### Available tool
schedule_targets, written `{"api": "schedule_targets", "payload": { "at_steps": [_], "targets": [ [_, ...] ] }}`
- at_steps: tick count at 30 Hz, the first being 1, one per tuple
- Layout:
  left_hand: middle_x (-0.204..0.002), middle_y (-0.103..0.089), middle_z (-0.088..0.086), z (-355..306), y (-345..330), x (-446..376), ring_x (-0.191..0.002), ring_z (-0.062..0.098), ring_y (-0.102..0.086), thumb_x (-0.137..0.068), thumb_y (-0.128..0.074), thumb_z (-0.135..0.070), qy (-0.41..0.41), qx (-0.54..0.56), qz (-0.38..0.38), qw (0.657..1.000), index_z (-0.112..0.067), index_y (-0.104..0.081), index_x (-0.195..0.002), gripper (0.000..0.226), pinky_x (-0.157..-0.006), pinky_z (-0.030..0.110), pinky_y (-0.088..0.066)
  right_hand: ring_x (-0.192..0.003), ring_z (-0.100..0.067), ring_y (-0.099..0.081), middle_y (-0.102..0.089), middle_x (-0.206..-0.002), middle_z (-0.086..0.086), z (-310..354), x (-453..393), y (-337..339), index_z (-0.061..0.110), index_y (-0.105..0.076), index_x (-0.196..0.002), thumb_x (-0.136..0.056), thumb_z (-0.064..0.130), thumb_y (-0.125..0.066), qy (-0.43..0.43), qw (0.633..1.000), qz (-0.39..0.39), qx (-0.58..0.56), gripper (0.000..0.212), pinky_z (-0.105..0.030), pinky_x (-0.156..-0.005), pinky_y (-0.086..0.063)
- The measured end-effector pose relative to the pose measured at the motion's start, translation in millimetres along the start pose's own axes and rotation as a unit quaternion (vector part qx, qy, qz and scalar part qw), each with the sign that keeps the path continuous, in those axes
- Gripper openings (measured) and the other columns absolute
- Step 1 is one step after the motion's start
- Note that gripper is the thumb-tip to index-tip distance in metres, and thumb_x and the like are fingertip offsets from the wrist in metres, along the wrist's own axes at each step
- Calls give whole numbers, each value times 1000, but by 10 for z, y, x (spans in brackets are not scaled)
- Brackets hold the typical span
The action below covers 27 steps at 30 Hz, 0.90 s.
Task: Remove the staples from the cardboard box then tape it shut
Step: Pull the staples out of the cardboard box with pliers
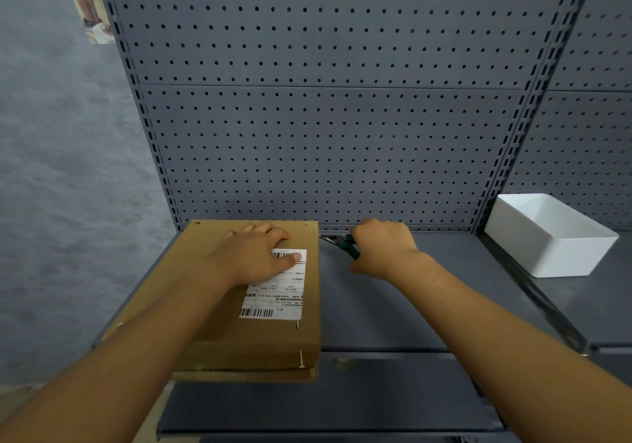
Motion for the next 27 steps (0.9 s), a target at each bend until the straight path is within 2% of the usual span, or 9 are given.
{"api": "schedule_targets", "payload": {
  "at_steps": [3, 7, 10, 16, 21, 27],
  "targets": [
    [-151, -31, -9, -21, 1, 18, -137, 17, -29, -90, -32, -67, -2, -7, -2, 1000, -35, -27, -146, 64, -109, 46, -24, -79, -23, -52, -59, -107, -5, 10, 10, -34, 15, -59, -108, -85, 35, -65, 4, 1000, -3, 9, 31, -32, -63, -41],
    [-152, -29, -8, -23, -15, 35, -138, 17, -28, -91, -30, -66, -1, -9, -3, 1000, -34, -25, -147, 64, -110, 46, -24, -100, -28, -58, -55, -117, -9, -43, 46, -136, 14, -53, -120, -85, 35, -65, 1, 1000, -6, -15, 43, -33, -69, -43],
    [-152, -28, -8, -18, -26, 34, -139, 17, -28, -91, -29, -66, 0, -7, -2, 1000, -34, -24, -148, 65, -111, 47, -23, -104, -28, -58, -53, -121, -9, -63, 74, -216, 12, -50, -125, -85, 35, -65, 0, 999, -11, -35, 48, -34, -72, -44],
    [-153, -27, -8, -14, -34, 41, -140, 18, -26, -92, -29, -66, 2, -4, -1, 1000, -35, -23, -148, 65, -111, 47, -21, -100, -30, -60, -53, -120, -11, -34, 85, -309, 10, -48, -121, -85, 36, -64, -8, 998, 0, -55, 47, -33, -67, -42],
    [-154, -26, -8, -21, -35, 44, -140, 18, -25, -92, -29, -65, 4, -6, 3, 1000, -34, -23, -149, 65, -112, 47, -21, -96, -27, -61, -55, -114, -8, 21, 74, -215, 11, -53, -115, -85, 30, -64, -15, 999, -27, -27, 36, -31, -63, -39],
    [-154, -26, -7, -25, -34, 47, -140, 19, -26, -92, -29, -65, 12, -7, 2, 1000, -34, -23, -149, 65, -112, 47, -21, -90, -26, -60, -57, -107, -8, -24, 95, -242, 13, -56, -107, -84, 29, -65, -24, 999, -23, -34, 29, -30, -62, -39]
  ]
}}
Point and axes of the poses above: each hand's wrist, its own x-axis away from the middle knuckle, its own y-axis out of the back of the hand, z = x × y, the point moved 10 cm from there along -x, towards the middle knuckle
